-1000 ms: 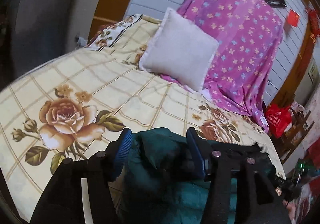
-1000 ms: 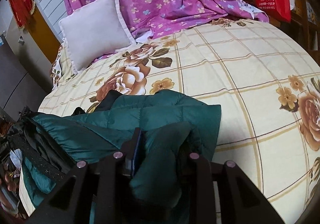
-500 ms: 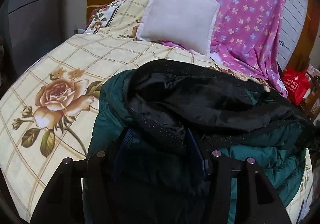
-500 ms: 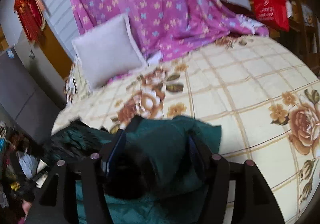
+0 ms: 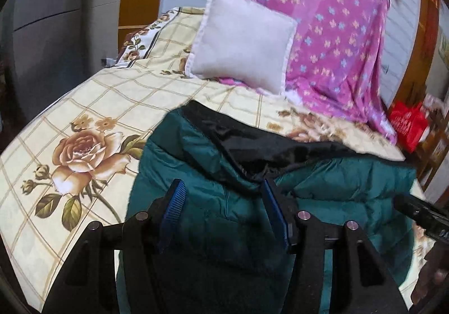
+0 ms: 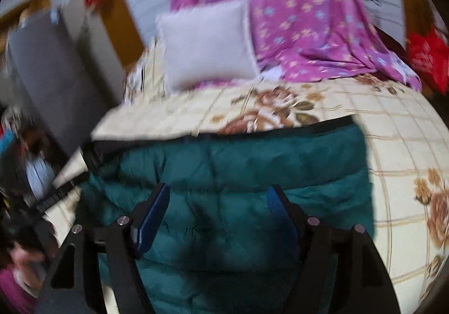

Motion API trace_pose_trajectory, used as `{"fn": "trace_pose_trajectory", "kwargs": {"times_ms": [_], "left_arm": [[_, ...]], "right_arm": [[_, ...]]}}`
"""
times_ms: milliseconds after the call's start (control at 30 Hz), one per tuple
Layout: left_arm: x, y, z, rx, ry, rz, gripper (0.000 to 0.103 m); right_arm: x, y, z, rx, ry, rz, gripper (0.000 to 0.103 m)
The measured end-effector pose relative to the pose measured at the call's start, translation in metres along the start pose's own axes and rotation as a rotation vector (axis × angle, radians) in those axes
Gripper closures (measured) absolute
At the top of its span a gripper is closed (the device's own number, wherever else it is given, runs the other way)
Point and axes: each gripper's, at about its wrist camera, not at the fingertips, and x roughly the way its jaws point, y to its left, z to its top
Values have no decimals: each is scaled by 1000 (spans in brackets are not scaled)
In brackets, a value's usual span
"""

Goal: Fold large clothes
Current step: 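Lower the folded hem onto the jacket and open both grippers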

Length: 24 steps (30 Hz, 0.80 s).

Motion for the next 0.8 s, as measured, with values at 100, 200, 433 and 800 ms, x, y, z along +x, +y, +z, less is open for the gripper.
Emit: {"fn": "trace_pose_trajectory", "kwargs": {"times_ms": [100, 200, 433, 800], "left_arm": [[29, -2, -2, 13, 60, 32, 66], [45, 2, -1, -8, 74, 35, 65], [62, 3, 5, 3, 90, 39, 62], [55, 6, 20, 5, 70, 70, 62]], "right_arm": [[28, 12, 4, -60, 17, -73, 28], [56, 6, 12, -60, 38, -159, 28], [109, -24, 9, 49, 118, -169, 27], [41, -29, 16, -55, 29, -228, 27]]}}
